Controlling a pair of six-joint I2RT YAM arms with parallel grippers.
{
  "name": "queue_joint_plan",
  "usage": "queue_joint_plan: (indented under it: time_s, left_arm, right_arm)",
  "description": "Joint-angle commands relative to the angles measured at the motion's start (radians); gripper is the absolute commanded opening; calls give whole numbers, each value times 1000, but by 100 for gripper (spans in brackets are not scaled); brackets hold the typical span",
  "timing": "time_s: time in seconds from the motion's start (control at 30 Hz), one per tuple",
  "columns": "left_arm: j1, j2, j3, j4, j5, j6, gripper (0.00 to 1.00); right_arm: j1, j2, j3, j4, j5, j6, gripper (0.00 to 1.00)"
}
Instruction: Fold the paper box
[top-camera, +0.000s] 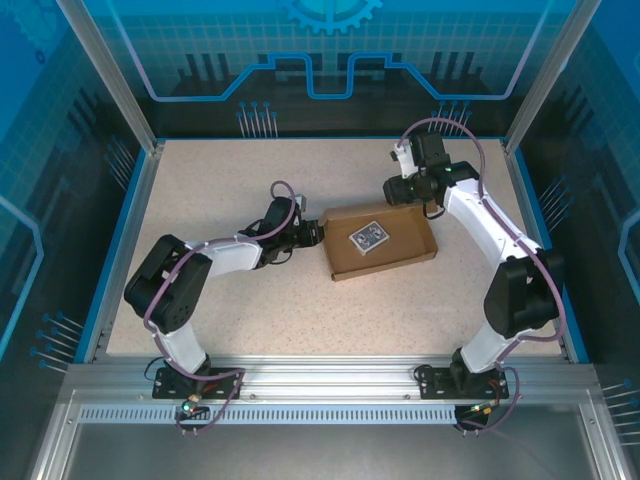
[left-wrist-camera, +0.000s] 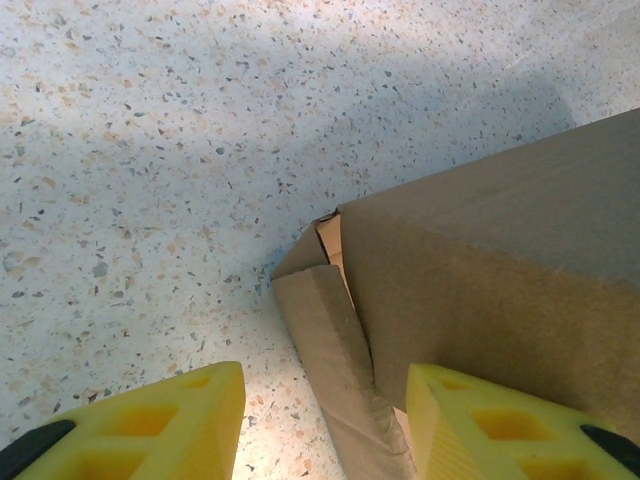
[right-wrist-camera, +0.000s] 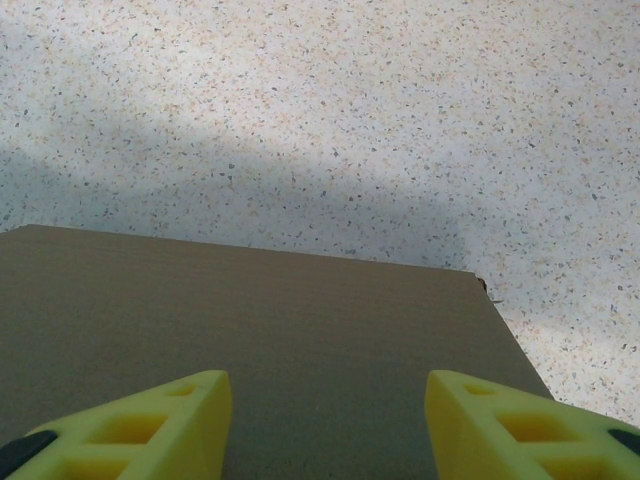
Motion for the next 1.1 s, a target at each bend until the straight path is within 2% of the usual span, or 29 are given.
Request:
queue_joint_plan:
  time_s: [0.0, 0.7, 1.07]
  left_arm:
    - [-13, 14, 39, 16, 37, -27, 48]
    - [-23, 46, 69, -1, 62, -88, 48]
    - [-19, 35, 65, -14, 19, -54, 49]
  right_arm:
    - [28, 29, -17, -35, -18, -8, 54]
    - [51, 62, -13, -27, -15, -6, 54]
    - [27, 41, 154, -91, 60, -46, 56]
